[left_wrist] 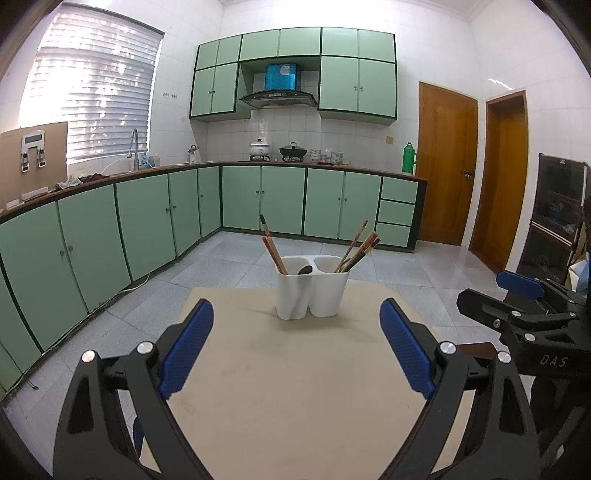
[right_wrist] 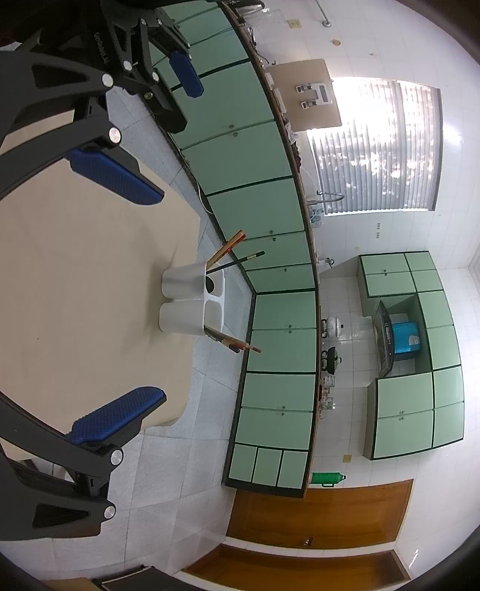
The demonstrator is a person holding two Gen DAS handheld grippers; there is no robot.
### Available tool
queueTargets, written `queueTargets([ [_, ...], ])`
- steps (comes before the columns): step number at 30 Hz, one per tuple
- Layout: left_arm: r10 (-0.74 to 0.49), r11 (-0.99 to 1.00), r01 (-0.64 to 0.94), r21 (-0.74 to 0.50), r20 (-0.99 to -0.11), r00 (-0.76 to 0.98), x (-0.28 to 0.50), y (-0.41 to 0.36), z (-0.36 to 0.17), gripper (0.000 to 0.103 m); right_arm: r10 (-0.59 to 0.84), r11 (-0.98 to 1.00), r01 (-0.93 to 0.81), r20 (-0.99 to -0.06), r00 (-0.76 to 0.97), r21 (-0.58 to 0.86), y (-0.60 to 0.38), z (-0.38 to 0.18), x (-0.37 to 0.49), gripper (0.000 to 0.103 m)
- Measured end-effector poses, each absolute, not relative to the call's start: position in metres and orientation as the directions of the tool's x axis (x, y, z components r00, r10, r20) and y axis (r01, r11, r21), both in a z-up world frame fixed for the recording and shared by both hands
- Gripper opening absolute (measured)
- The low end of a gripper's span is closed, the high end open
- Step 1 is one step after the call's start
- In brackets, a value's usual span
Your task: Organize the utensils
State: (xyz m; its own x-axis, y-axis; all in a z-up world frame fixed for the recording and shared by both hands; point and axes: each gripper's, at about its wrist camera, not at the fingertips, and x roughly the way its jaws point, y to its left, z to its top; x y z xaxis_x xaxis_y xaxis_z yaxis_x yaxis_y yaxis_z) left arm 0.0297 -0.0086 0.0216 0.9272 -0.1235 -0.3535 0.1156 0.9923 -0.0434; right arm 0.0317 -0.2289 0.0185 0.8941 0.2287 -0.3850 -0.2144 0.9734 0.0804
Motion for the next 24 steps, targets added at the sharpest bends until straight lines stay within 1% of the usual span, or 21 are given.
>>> queueTargets([
  [24,-0.117,0.993,0.109,-0.043,-0.362,0.925,0.0318,-0.0038,0.0201,0.089,0.233,0.972,-0.226,-0.401,0.886,0.067,-0.2196,0.014,0.037,0.097],
])
